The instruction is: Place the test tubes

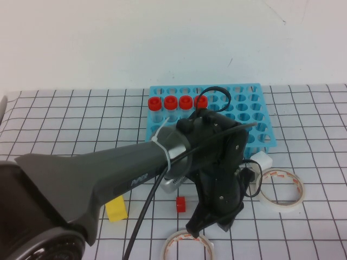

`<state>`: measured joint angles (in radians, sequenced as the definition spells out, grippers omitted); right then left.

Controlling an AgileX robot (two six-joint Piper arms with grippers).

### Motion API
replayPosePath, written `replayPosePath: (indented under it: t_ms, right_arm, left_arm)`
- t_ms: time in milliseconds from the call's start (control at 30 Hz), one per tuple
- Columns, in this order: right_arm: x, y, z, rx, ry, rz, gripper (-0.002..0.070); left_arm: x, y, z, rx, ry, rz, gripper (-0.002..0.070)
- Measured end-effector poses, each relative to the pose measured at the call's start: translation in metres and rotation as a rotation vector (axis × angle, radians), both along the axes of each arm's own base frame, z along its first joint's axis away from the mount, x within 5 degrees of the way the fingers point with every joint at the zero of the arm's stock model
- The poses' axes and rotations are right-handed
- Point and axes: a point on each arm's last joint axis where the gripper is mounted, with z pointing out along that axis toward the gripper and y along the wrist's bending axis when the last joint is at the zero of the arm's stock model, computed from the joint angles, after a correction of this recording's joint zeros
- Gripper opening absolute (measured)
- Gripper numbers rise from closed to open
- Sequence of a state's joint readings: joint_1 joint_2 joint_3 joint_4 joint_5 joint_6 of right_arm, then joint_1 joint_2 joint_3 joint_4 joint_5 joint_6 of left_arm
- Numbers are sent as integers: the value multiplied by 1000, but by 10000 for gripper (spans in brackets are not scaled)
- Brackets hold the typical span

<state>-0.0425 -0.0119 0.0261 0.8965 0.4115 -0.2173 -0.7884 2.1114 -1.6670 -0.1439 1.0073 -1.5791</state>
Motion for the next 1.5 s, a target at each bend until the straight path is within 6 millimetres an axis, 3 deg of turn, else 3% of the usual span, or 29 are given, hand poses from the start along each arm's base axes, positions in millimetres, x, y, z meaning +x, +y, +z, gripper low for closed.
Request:
replayPosePath:
  t_ms: [367,567,767,933,1067,1300,1500]
  right_arm:
    - [0,0,0,0,0,0,-1]
    - [0,0,0,0,0,0,-1]
    - [0,0,0,0,0,0,-1]
    - [0,0,0,0,0,0,-1]
    - [0,0,0,0,0,0,-1]
    - [0,0,0,0,0,0,-1]
    - [0,0,0,0,0,0,-1]
  left_arm:
    - [-3,14,-2,160,31,22,-1]
    - [-3,15,-2,163,33,40,-1]
    - [2,11,13,146,13,87,-1]
    - [8,9,28,127,-15,260,11]
    - [9,8,30,110,0,417,95]
    - [10,8,27,106,21,519,363]
    - [11,5,14,125,48,543,397]
